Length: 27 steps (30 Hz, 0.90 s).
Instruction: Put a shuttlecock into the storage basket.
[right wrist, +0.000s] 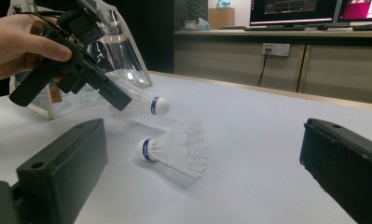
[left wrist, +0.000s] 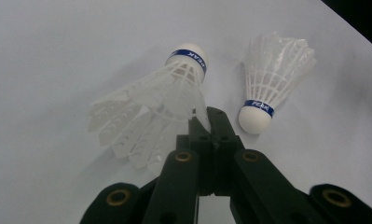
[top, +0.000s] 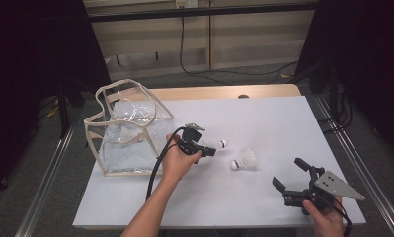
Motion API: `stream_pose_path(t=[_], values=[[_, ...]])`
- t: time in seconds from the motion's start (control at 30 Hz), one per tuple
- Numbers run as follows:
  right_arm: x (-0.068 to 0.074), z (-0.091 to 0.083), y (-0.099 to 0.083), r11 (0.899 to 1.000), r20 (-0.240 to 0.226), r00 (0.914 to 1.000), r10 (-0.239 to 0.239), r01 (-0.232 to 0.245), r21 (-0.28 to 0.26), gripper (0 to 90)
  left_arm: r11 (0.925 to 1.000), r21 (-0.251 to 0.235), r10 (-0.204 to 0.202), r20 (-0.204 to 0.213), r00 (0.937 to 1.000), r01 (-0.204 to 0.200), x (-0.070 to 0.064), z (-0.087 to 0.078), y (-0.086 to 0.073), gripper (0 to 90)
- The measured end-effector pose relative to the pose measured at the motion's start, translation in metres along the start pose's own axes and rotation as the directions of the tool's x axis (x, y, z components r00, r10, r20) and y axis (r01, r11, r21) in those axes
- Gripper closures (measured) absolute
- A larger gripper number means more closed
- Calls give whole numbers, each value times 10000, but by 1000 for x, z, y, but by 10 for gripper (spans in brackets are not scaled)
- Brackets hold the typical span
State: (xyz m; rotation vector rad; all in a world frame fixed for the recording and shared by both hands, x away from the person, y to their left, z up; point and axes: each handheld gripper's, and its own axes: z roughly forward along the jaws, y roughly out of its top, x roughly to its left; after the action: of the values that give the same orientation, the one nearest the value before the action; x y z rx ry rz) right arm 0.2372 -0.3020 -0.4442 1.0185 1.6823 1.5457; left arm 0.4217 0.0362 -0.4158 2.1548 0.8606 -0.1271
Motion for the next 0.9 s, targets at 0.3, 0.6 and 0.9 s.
stream_pose_path(t=[0.3, 0.6, 0.9], values=[[0, 0, 0, 10000, -6, 10000, 7, -7, -7, 8, 9999, 161, -25, 585, 9983, 15, -4, -13, 3, 900], [0, -1, 0, 10000, -4, 10000, 8, -8, -27, 8, 9995, 301, 87, 943, 9955, -116, -5, -25, 6, 900], [0, -1, 0, 10000, 8, 10000, 7, -7, -38, 8, 9972, 606, 381, 951, 9947, -440, -9, -38, 12, 900]])
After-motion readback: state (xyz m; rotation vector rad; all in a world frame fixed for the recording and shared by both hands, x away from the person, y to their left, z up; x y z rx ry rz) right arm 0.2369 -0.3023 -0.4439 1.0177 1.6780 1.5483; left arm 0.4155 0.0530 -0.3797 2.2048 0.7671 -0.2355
